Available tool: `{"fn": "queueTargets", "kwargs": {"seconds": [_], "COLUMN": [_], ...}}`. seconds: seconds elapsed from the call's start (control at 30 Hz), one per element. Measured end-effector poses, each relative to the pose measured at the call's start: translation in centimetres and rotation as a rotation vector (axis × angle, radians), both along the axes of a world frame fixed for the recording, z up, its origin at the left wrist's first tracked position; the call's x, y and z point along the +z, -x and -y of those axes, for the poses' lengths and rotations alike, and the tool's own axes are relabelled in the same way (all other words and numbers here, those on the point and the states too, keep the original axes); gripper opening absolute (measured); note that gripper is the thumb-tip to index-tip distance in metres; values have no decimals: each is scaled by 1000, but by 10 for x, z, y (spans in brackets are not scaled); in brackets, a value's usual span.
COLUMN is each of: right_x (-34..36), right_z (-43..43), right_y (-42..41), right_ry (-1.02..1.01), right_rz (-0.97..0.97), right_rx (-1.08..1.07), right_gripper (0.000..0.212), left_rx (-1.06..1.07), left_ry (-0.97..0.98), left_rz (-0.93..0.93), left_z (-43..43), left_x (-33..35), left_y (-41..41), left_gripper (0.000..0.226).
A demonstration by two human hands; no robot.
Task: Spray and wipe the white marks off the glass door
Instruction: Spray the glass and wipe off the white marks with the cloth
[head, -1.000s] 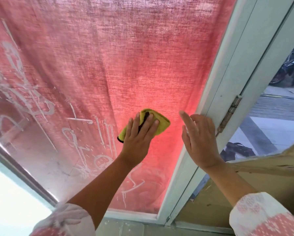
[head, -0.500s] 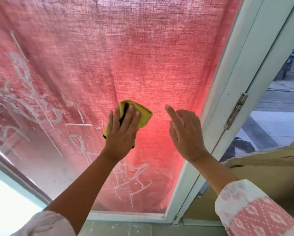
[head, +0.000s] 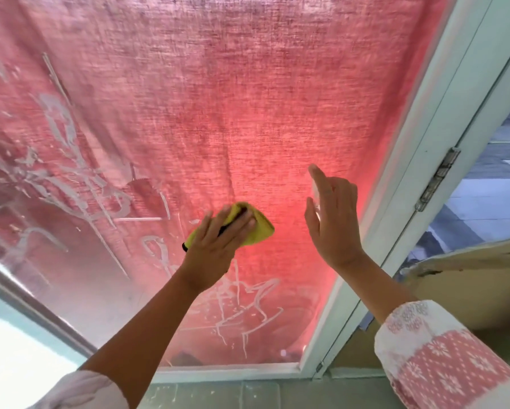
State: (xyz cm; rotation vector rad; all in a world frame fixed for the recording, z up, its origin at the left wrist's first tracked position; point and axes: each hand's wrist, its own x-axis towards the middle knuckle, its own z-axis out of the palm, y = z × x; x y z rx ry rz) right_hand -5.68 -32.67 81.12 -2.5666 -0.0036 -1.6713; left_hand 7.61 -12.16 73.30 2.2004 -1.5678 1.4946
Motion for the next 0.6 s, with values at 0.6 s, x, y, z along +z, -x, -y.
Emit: {"fn": "queueTargets", "kwargs": {"seconds": [0.6], "right_x": [11], "right_z": [-20], "right_y": [-25], "right_ry": [140], "right_rz": [35], "right_rx": [-90], "right_gripper": [52], "left_rx": [-29], "left_ry": [61], "left_rz": [51], "left_z": [-36], "left_x": [19], "left_y": [-25], "left_gripper": [77]}}
